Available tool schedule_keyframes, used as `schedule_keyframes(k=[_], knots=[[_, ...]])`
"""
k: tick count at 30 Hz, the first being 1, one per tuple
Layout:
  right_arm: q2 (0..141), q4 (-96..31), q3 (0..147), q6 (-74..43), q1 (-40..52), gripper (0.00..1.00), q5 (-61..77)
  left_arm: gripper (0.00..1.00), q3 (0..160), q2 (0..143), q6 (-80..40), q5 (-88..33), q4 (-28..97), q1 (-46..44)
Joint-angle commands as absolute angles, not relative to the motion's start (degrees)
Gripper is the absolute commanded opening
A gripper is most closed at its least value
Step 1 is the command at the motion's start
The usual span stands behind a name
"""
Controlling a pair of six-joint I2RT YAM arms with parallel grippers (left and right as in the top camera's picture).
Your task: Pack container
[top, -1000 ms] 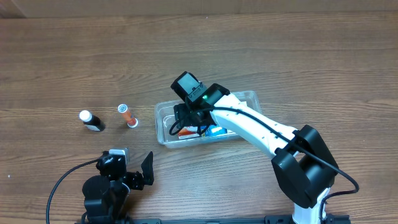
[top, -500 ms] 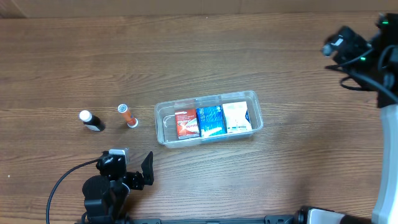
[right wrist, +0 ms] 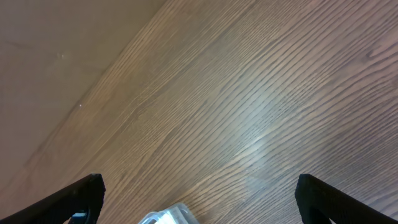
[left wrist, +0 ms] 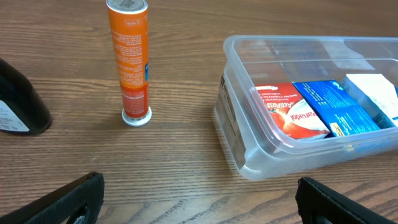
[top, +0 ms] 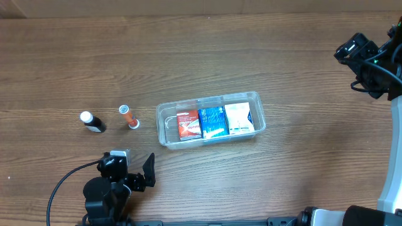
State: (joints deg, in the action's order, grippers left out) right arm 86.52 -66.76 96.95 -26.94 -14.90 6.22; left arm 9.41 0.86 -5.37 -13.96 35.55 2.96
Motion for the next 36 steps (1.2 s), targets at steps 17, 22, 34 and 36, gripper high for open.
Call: schedule_keyframes(k=[17, 22, 34, 36], knots=[[85.6, -66.6, 97.1, -26.6, -14.9, 1.0, 6.7, 1.0, 35.3, 15.6, -14.6, -10.5, 39.5, 2.6], [85.6, -66.6, 97.1, -26.6, -14.9, 1.0, 6.7, 1.0, 61.4, 42.4, -4.5, -2.5, 56.4, 2.7], [85.6, -66.6, 97.1, -26.6, -14.9, 1.0, 6.7, 1.0, 80.4, 75.0, -9.0, -7.4, 74.6, 10.3], [85.6, -66.6, 97.1, -26.6, -14.9, 1.0, 6.7, 1.0, 80.4, 77.1, -9.3, -7.5, 73.6, 16.0]])
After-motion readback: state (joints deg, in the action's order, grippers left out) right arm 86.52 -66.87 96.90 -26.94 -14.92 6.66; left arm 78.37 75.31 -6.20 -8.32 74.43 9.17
